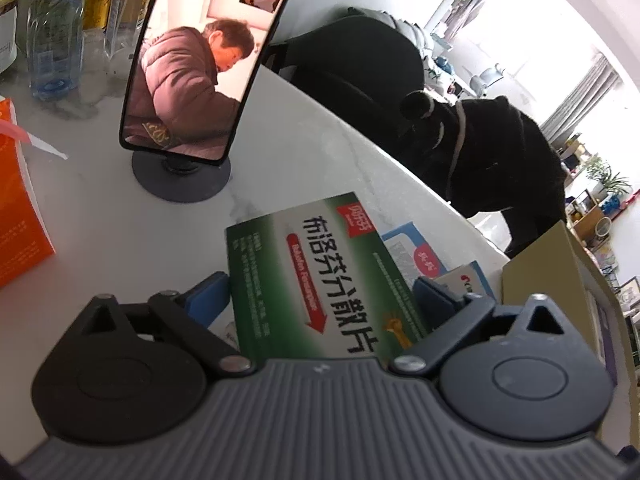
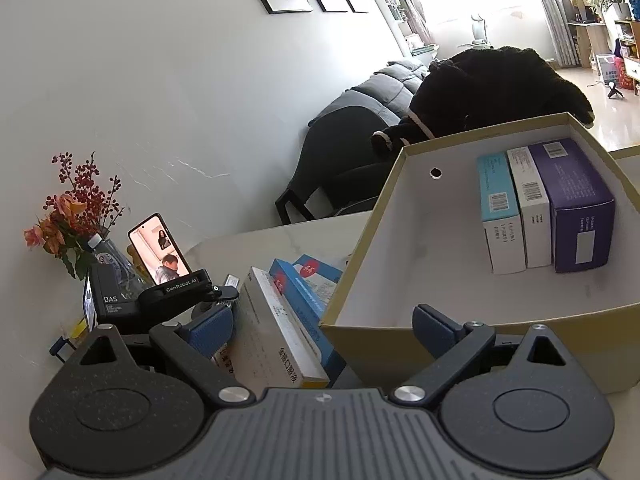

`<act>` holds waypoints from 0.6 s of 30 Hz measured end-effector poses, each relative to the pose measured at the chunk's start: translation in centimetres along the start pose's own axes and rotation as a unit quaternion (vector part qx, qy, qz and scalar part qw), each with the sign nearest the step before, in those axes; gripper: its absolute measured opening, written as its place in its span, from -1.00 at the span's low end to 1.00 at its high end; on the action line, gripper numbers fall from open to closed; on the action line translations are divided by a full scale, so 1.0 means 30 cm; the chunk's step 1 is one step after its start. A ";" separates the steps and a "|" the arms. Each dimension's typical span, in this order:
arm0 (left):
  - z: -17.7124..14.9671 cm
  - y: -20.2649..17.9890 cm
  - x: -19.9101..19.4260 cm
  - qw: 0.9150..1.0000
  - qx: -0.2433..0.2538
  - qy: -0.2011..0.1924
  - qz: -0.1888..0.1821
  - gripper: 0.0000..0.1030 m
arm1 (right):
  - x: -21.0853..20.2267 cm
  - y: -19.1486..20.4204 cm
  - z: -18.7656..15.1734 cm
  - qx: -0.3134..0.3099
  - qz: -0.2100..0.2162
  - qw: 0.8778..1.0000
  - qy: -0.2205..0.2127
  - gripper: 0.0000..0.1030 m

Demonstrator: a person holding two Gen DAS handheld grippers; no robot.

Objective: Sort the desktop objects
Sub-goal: 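Lower the left tool onto the green-and-white ibuprofen box and close on it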

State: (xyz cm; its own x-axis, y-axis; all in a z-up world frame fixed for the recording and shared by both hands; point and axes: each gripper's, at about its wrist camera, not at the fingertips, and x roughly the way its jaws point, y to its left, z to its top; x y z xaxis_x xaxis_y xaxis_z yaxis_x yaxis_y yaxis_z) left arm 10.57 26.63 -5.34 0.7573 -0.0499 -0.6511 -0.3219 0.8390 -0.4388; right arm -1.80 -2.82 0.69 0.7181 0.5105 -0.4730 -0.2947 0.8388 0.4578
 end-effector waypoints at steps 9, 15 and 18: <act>-0.034 0.017 -0.064 0.999 0.002 -0.022 -0.023 0.68 | -0.015 0.034 -0.017 -0.003 0.010 1.000 -0.003 0.89; -0.062 0.021 -0.145 0.998 0.003 -0.039 -0.042 0.68 | -0.013 0.070 -0.036 -0.006 0.026 1.000 0.003 0.87; -0.084 0.010 -0.204 0.997 0.007 -0.045 -0.066 0.68 | -0.007 0.088 -0.048 0.002 0.044 0.999 0.007 0.80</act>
State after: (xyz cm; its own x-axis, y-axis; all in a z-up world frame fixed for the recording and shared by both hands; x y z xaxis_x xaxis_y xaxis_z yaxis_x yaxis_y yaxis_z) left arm 4.42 25.83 -3.05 0.8406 -0.1114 -0.5300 -0.2093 0.8357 -0.5077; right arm -3.63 -0.44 0.92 0.6812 0.5843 -0.4410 -0.3538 0.7902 0.5005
